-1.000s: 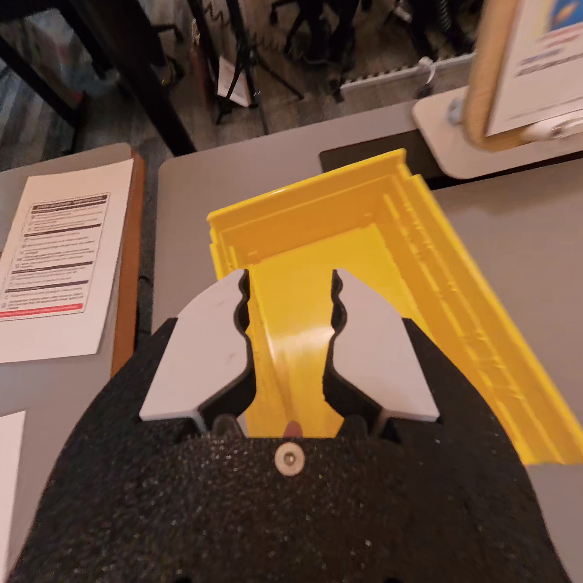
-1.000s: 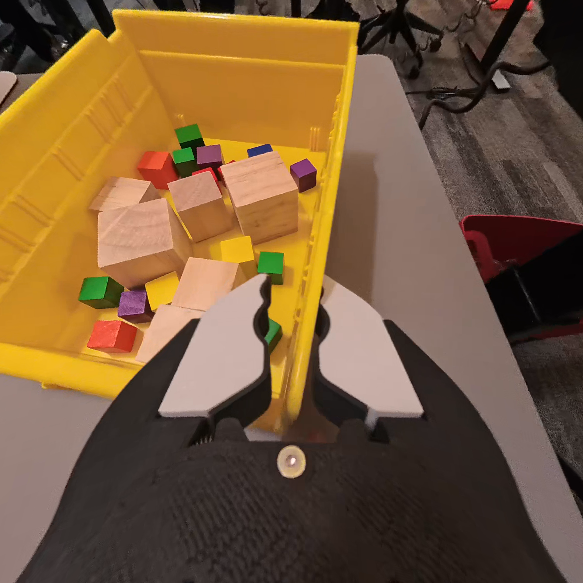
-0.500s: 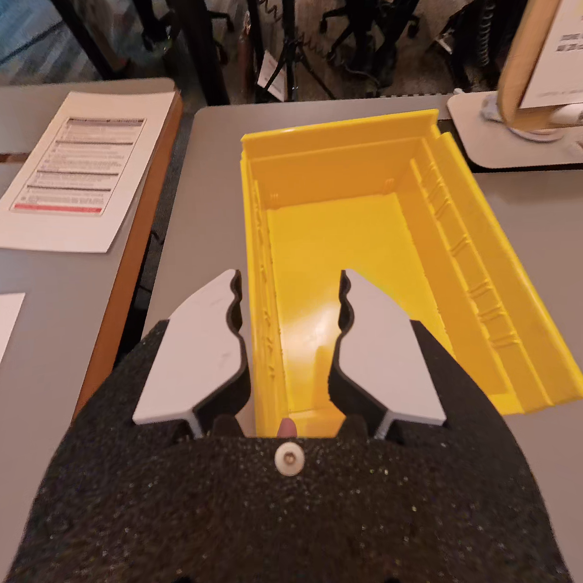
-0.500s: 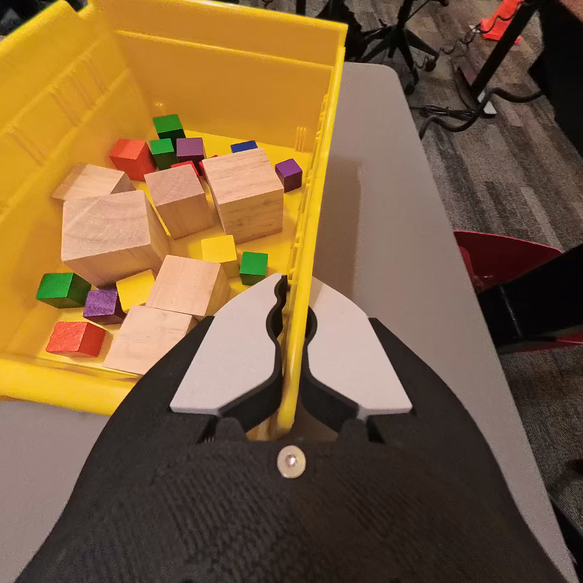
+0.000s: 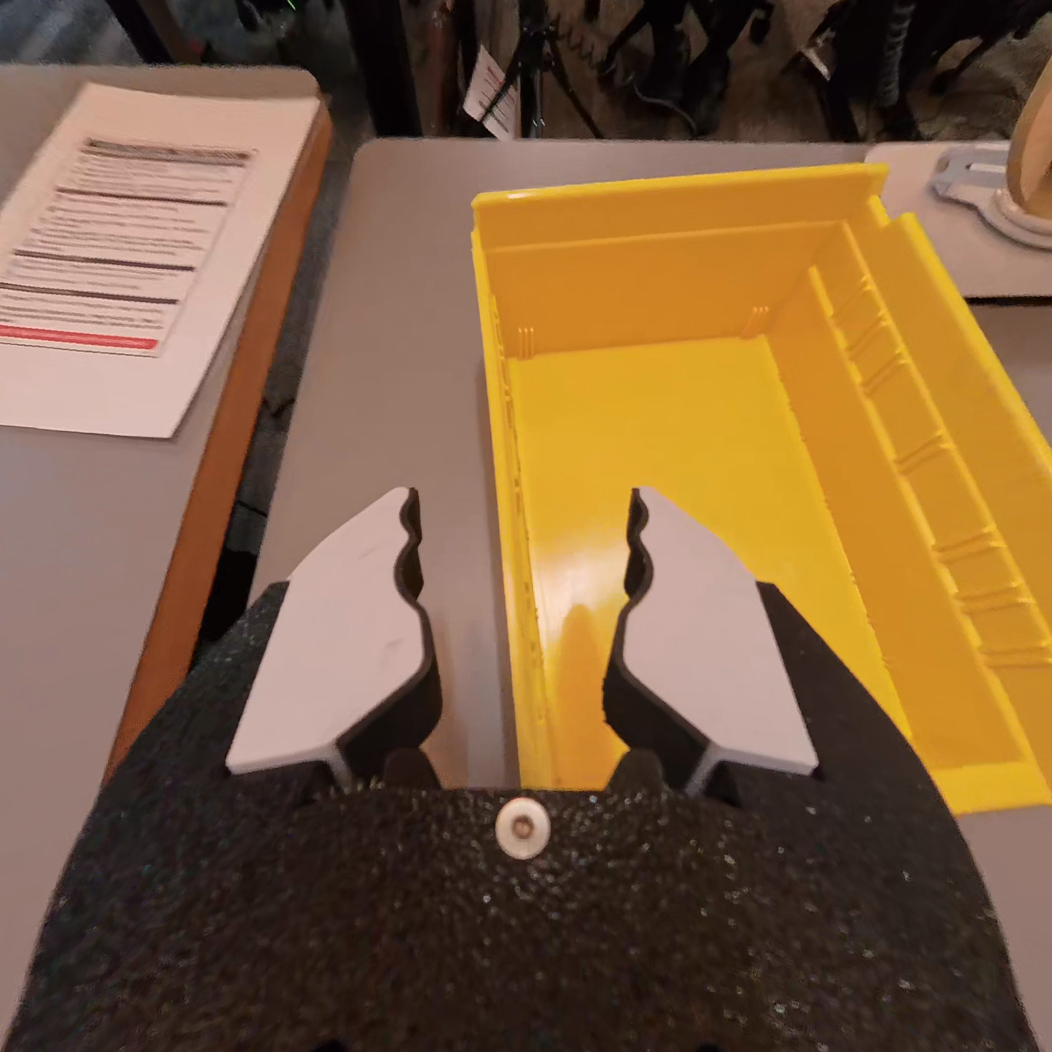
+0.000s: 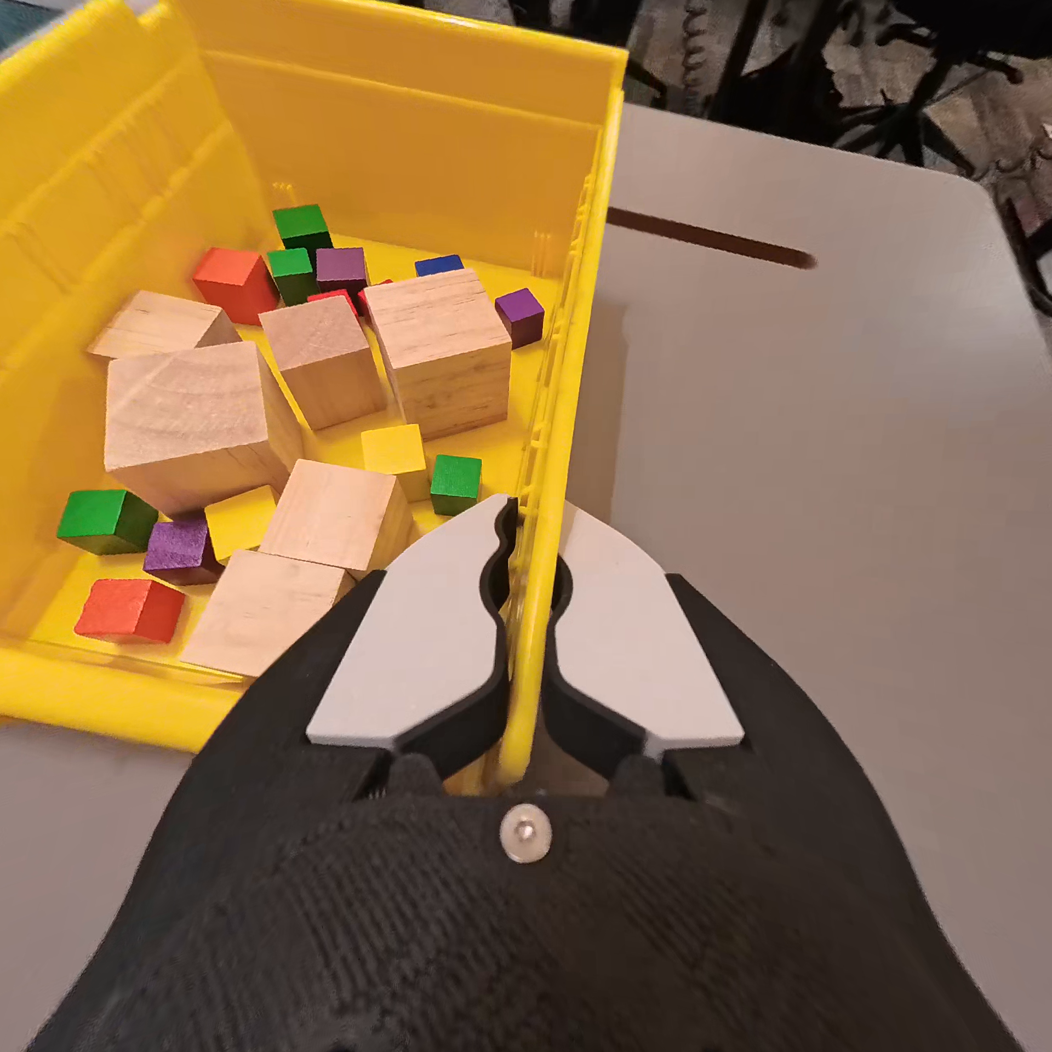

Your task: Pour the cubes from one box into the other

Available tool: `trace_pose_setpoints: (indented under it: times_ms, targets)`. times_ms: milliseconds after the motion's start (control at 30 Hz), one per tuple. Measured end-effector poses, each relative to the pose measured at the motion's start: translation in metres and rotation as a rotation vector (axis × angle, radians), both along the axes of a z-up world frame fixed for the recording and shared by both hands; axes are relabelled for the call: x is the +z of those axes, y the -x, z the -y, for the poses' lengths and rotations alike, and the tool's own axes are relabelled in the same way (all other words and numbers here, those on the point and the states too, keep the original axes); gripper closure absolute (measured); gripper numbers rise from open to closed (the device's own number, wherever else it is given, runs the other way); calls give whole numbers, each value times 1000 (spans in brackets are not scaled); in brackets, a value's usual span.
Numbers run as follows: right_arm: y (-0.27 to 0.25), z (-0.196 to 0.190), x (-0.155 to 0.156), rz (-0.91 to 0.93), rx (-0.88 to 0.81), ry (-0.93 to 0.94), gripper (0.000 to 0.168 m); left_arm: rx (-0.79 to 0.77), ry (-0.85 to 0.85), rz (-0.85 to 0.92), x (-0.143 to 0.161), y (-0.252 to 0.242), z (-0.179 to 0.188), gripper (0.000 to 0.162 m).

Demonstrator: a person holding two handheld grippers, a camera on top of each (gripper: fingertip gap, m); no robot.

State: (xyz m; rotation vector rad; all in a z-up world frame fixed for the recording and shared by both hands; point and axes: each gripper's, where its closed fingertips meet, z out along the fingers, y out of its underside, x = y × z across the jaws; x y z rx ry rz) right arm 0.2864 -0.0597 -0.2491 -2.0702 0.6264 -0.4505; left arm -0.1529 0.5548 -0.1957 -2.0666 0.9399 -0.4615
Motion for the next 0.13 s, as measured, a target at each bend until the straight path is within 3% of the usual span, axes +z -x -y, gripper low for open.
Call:
trace_pose_setpoints:
  times_ms: [133]
  targets:
    - [42,-35,0,7,58,-1,162,-51,73,-63,-24,-7,0,88]
